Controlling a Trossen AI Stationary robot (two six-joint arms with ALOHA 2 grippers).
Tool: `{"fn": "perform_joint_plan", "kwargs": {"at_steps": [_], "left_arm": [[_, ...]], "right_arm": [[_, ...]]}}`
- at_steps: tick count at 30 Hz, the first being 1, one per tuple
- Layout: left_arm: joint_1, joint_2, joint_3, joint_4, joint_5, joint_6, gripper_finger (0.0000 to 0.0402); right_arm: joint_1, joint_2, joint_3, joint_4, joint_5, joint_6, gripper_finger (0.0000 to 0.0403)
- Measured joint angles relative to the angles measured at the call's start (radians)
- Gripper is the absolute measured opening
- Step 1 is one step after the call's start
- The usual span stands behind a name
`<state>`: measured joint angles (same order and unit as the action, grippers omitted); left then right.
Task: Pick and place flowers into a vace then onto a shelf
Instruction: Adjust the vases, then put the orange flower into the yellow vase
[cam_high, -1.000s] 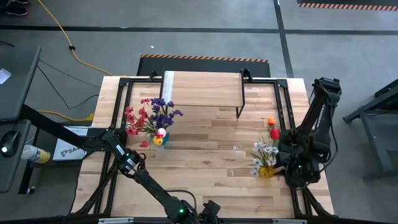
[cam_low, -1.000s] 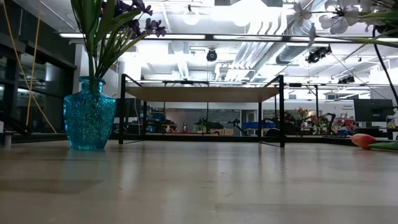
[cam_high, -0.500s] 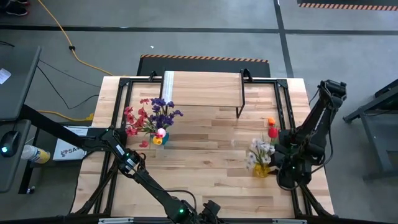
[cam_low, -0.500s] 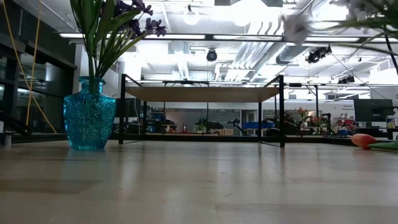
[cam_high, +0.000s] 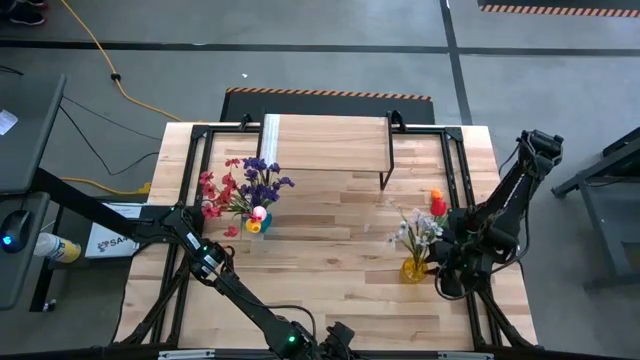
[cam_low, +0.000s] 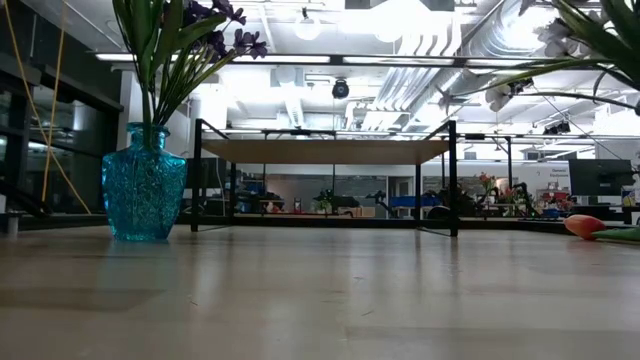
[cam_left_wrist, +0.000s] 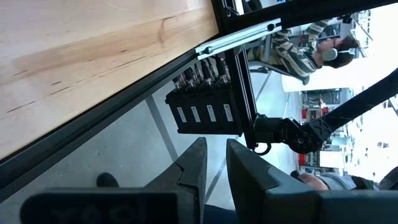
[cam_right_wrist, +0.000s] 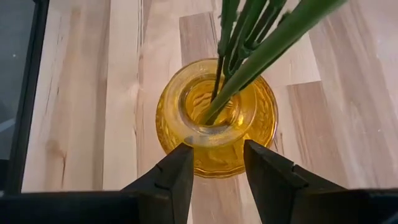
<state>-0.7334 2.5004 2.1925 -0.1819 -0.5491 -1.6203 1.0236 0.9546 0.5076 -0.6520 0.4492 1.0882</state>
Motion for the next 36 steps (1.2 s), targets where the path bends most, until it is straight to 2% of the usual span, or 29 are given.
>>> {"fn": "perform_joint_plan", "kwargs": {"at_steps": [5, 11, 14, 27, 36], "left_arm": [[0.000, 0.000, 0.000, 0.000, -0.003, 0.000, 0.0095], [0.000, 0.000, 0.000, -0.001, -0.003, 0.000, 0.0095], [0.000, 0.000, 0.000, -0.002, -0.003, 0.013, 0.0095], [-0.001, 0.000, 0.000, -0.002, -0.002, 0.026, 0.0095], [-0.001, 0.000, 0.000, -0.002, 0.007, 0.026, 0.0095]], "right_arm": [[-0.002, -0.001, 0.002, 0.002, -0.083, 0.017, 0.0133], [-0.002, 0.001, -0.003, -0.085, -0.294, 0.182, 0.0133], [0.002, 0.000, -0.001, -0.143, -0.364, 0.271, 0.0133], [0.018, 0.000, 0.000, -0.279, -0.446, 0.600, 0.0133], [-0.026, 0.002, 0.000, -0.276, -0.464, 0.691, 0.0133]]}}
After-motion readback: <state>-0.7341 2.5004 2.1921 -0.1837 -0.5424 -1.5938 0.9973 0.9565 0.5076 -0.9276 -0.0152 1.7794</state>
